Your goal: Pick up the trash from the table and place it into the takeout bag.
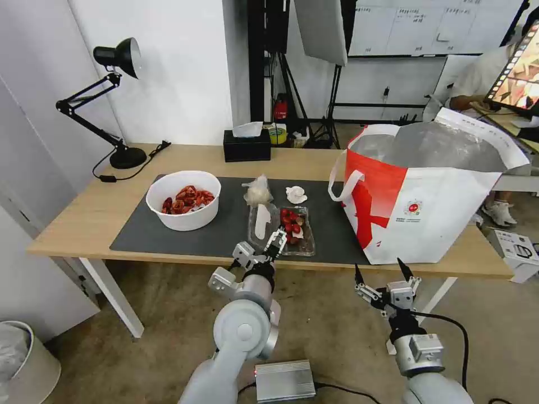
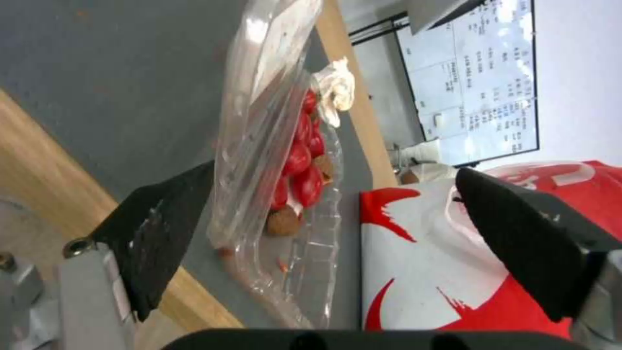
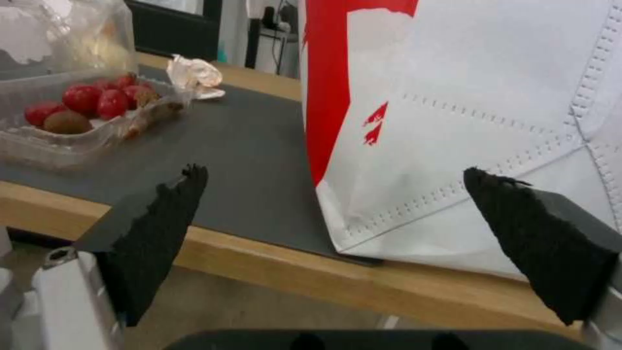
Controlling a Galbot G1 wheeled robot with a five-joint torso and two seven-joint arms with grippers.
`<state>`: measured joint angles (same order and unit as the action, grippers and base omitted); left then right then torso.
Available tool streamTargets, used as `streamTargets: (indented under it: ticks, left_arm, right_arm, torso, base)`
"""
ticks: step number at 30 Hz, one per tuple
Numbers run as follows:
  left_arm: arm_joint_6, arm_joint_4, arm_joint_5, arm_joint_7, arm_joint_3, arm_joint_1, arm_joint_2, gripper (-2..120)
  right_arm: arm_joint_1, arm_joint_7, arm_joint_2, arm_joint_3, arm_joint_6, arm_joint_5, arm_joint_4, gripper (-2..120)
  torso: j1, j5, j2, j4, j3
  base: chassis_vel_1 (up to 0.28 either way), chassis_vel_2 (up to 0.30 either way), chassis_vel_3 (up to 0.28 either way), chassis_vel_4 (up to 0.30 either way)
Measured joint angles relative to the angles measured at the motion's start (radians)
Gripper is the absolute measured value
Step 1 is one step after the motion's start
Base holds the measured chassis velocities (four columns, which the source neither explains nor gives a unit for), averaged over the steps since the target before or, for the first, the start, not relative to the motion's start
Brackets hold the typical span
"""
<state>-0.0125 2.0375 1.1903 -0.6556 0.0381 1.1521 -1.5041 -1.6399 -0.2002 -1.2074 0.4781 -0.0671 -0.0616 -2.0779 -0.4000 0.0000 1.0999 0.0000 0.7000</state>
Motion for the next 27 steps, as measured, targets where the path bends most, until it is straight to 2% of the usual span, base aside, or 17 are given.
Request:
streamTargets:
  ticks: [27]
  left_arm:
    - [-0.001, 0.018, 0.049, -0.001, 0.024, -0.073, 0.03, 100]
  right_arm:
    - [0.0, 0.002, -0.005, -0.009, 0.0, 0.016, 0.005, 100]
  torso:
    - [0.0, 0.0, 0.0, -0.0001, 0.0]
  base:
    - [0.0, 0.0, 0.0, 0.0]
